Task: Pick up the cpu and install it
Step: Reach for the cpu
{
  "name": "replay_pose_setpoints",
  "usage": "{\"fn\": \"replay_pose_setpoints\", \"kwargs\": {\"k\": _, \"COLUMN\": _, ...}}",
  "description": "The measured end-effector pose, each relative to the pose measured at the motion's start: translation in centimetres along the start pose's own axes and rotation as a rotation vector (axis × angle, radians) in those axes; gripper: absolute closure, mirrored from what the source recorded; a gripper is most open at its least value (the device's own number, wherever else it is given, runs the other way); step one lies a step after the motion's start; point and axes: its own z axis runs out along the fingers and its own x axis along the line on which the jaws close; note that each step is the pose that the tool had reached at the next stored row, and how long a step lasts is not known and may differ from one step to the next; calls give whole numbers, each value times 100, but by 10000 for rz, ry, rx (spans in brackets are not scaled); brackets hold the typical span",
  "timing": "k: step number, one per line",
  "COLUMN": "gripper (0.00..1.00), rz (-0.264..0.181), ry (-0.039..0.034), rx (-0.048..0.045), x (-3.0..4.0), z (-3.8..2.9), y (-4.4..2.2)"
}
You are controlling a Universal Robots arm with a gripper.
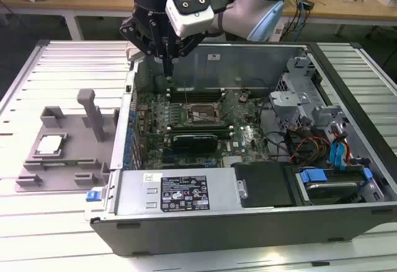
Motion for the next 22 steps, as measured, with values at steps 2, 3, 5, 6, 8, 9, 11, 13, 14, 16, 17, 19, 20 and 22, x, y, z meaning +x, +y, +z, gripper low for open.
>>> {"fn": "replay_pose_setpoints", "kwargs": {"k": 2, "gripper": 89, "rz": 0, "ry": 0, "rx": 0, "x": 0, "z": 0, "y": 0}}
{"fn": "replay_pose_setpoints", "kwargs": {"k": 3, "gripper": 89, "rz": 0, "ry": 0, "rx": 0, "x": 0, "z": 0, "y": 0}}
{"fn": "replay_pose_setpoints", "kwargs": {"k": 5, "gripper": 89, "rz": 0, "ry": 0, "rx": 0, "x": 0, "z": 0, "y": 0}}
{"fn": "replay_pose_setpoints", "kwargs": {"k": 6, "gripper": 89, "rz": 0, "ry": 0, "rx": 0, "x": 0, "z": 0, "y": 0}}
{"fn": "replay_pose_setpoints", "kwargs": {"k": 8, "gripper": 89, "rz": 1, "ry": -1, "rx": 0, "x": 5, "z": 0, "y": 0}}
{"fn": "replay_pose_setpoints", "kwargs": {"k": 9, "gripper": 89, "rz": 1, "ry": 0, "rx": 0, "x": 23, "z": -1, "y": -2}}
{"fn": "replay_pose_setpoints", "kwargs": {"k": 11, "gripper": 89, "rz": 1, "ry": 0, "rx": -1, "x": 54, "z": -1, "y": -4}}
{"fn": "replay_pose_setpoints", "kwargs": {"k": 13, "gripper": 89, "rz": 1, "ry": -1, "rx": -1, "x": 83, "z": -2, "y": -6}}
{"fn": "replay_pose_setpoints", "kwargs": {"k": 14, "gripper": 89, "rz": 0, "ry": 0, "rx": 0, "x": 102, "z": -3, "y": -8}}
{"fn": "replay_pose_setpoints", "kwargs": {"k": 16, "gripper": 89, "rz": 0, "ry": 0, "rx": 0, "x": 130, "z": -4, "y": -10}}
{"fn": "replay_pose_setpoints", "kwargs": {"k": 17, "gripper": 89, "rz": 0, "ry": -1, "rx": 0, "x": 147, "z": -4, "y": -11}}
{"fn": "replay_pose_setpoints", "kwargs": {"k": 19, "gripper": 89, "rz": 1, "ry": 0, "rx": 0, "x": 192, "z": -5, "y": -14}}
{"fn": "replay_pose_setpoints", "kwargs": {"k": 20, "gripper": 89, "rz": 0, "ry": 0, "rx": 0, "x": 211, "z": -6, "y": -16}}
{"fn": "replay_pose_setpoints", "kwargs": {"k": 22, "gripper": 89, "rz": 1, "ry": -1, "rx": 0, "x": 235, "z": -6, "y": -18}}
